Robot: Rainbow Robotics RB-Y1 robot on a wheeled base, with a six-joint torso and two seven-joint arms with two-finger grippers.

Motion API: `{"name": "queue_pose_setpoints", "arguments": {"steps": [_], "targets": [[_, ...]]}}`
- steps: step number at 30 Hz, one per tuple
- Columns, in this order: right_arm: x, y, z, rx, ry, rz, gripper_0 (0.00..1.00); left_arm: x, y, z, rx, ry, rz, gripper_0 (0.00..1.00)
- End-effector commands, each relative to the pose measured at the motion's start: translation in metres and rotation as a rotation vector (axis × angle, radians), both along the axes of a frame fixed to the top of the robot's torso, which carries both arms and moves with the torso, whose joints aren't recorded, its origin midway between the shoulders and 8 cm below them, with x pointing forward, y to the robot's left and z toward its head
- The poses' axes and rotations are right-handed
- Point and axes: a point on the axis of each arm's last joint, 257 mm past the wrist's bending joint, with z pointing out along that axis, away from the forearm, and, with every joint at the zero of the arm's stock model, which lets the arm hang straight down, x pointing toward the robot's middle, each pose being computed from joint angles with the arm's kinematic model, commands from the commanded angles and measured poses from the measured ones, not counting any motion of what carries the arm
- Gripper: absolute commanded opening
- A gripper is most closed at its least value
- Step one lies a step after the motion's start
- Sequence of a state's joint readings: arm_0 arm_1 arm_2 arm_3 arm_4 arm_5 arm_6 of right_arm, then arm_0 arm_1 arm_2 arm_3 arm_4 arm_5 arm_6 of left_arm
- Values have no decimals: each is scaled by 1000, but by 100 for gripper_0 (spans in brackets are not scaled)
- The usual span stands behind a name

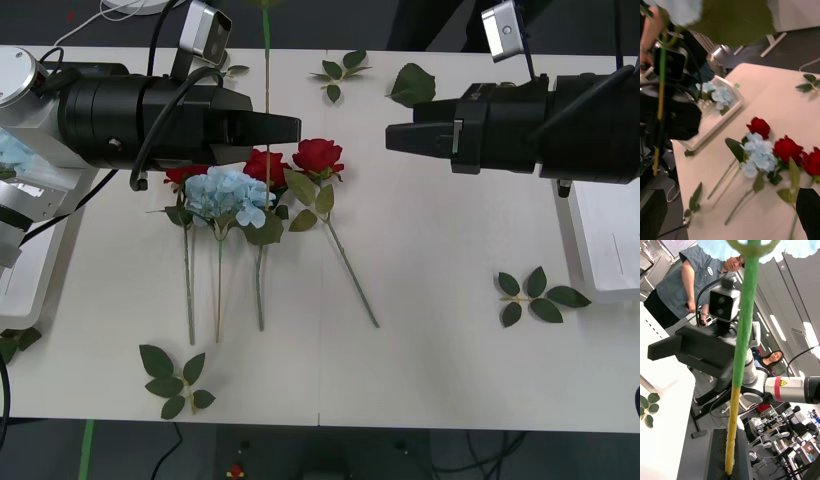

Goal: Place the red flowers into the right box and the blue flowers into the left box. If a person shows an open palm, hand one flower to the person first, then continue sorting.

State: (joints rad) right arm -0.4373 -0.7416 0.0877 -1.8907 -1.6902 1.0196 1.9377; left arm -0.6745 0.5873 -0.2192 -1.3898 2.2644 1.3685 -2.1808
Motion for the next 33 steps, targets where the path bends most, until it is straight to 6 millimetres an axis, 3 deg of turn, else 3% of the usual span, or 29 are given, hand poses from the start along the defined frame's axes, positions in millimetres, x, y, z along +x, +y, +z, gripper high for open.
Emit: {"name": "queue_pose_setpoints", "arguments": {"steps": [1, 7, 13, 16, 22, 26, 33], "targets": [[5, -25, -17, -83, 93, -80, 100, 9, 20, 2, 17, -61, 46, 0], [11, -39, -49, -186, 224, -193, 100, 43, 56, 14, 138, -152, 178, 0], [19, -40, -72, -247, 307, -301, 100, 86, 116, 22, 409, -206, 366, 0], [24, -35, -80, -259, 336, -345, 100, 101, 165, 32, 587, -209, 480, 0], [36, -29, -86, -255, 360, -423, 100, 97, 268, 43, 854, -78, 682, 0], [40, -31, -86, -264, 334, -438, 100, 81, 326, 47, 895, 50, 760, 0], [38, -36, -69, -236, 337, -413, 100, 58, 405, 43, 910, 160, 839, 0]]}}
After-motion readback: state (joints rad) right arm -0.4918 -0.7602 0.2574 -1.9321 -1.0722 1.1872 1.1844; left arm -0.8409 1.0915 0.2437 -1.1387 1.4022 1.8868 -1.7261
